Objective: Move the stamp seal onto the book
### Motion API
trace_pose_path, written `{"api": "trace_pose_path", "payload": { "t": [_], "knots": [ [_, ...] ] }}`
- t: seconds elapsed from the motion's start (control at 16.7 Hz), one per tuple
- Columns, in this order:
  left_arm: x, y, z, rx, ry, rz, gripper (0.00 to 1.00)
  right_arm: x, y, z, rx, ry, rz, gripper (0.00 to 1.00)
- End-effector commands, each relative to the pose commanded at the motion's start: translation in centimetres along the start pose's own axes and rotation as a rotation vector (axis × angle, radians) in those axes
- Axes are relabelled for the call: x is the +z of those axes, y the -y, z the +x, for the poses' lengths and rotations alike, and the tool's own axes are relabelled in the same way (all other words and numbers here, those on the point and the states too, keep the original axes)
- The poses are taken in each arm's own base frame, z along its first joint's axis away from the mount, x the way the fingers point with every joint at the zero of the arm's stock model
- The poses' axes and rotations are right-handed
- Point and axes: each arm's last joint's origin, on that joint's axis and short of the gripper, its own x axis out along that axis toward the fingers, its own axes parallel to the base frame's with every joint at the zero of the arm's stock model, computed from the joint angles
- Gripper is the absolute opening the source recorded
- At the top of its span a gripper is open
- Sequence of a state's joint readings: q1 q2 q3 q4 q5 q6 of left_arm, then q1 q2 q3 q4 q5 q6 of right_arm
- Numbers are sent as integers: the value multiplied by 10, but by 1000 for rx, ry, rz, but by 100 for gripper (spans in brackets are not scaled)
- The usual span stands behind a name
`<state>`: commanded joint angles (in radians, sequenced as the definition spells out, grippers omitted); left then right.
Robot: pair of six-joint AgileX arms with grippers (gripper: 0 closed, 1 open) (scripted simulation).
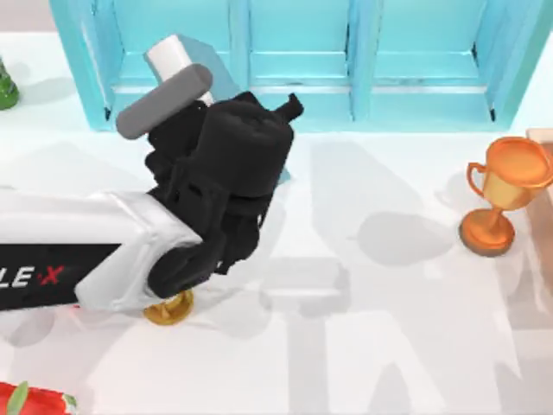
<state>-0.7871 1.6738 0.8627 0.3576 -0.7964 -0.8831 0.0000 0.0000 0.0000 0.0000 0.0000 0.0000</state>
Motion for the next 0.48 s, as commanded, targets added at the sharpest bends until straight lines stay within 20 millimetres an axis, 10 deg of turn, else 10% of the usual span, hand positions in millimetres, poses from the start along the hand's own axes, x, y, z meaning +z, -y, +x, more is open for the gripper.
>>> {"api": "trace_pose_path", "payload": {
  "t": [0.48],
  "knots": [
    [-93, 74, 12, 21, 47, -696, 0, 0, 0, 0, 0, 0, 0, 100]
  ]
}}
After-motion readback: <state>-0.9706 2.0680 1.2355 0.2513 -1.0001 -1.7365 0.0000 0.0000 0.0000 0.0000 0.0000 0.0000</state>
